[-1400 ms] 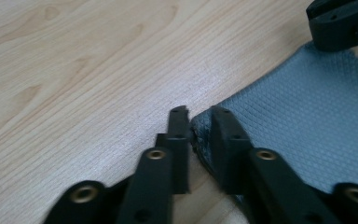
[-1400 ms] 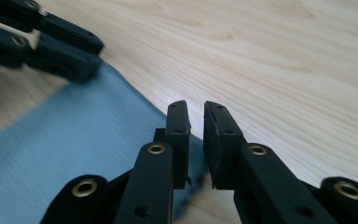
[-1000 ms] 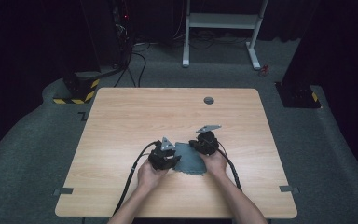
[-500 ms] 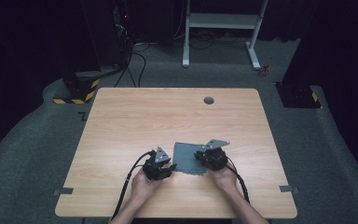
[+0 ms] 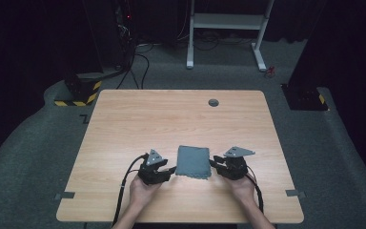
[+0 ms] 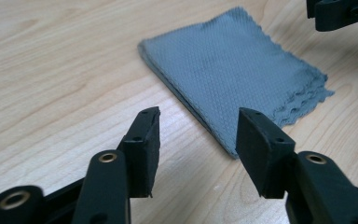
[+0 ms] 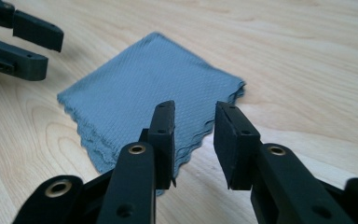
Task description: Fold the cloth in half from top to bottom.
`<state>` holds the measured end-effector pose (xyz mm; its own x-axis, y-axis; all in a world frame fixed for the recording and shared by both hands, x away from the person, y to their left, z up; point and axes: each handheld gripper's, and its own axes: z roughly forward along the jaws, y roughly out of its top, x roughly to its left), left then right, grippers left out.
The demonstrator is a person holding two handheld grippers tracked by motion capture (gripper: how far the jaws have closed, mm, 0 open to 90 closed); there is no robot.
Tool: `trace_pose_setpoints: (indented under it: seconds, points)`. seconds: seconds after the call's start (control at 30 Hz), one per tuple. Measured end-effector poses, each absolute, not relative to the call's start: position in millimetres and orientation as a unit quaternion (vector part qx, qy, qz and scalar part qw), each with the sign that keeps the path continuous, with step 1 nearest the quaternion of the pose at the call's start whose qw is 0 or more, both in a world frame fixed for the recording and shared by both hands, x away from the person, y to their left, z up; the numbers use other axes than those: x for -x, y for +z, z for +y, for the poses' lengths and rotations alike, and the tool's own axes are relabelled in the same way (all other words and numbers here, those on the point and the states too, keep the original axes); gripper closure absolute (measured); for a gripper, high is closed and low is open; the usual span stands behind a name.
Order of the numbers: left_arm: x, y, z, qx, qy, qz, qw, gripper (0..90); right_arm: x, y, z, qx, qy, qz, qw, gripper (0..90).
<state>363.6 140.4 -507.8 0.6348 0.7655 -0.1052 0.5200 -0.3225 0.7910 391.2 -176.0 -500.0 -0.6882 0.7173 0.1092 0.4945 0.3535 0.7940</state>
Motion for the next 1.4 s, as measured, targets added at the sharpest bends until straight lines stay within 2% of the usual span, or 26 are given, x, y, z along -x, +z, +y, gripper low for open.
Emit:
trace_pose_setpoints:
  seconds: [0.87, 1.4]
  points:
    - [-349.2, -494.8, 180.9, -0.751, 0.162, 0.442, 0.463, 44.4, -369.6, -488.4, -238.4, -0.425, 0.469, 0.758, 0.159, 65.1]
    - [-339.2, -506.2, 205.3, -0.749, 0.186, 0.462, 0.437, 44.0, -359.8, -493.8, -261.4, -0.449, 0.448, 0.753, 0.177, 63.2]
